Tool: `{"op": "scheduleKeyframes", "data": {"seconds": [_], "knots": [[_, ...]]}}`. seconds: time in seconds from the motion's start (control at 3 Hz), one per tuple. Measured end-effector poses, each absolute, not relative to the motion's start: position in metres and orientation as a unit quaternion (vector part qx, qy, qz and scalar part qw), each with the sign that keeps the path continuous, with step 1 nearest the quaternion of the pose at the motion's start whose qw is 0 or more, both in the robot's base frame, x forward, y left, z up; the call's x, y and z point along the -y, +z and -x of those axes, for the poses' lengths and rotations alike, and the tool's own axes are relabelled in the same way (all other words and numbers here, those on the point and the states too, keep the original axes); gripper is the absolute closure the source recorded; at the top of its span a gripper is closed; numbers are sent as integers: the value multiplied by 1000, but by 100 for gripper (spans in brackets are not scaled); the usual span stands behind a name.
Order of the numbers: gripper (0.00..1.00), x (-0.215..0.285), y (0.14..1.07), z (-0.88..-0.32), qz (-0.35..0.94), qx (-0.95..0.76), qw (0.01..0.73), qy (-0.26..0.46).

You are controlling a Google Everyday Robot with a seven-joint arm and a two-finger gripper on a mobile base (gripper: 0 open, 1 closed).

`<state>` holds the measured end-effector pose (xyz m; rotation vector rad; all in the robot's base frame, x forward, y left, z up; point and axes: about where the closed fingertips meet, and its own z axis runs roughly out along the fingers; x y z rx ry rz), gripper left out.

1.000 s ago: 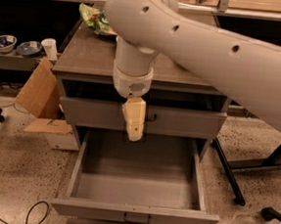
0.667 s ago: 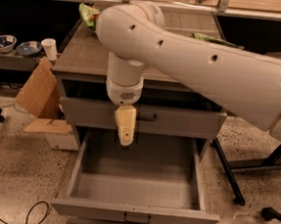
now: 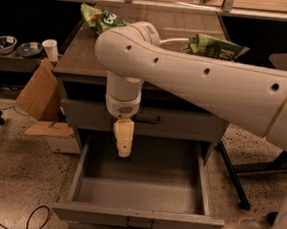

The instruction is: Open top drawer

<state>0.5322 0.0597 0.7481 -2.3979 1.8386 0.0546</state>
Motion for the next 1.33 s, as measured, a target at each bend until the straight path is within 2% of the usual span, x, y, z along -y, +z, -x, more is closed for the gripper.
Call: {"op": "scheduleKeyframes", "data": {"seconds": [0.67,1.33], "knots": [[0,-75,727,-552,788,-611,61,38],[0,-93,707,-594,780,-620,66,53]]}}
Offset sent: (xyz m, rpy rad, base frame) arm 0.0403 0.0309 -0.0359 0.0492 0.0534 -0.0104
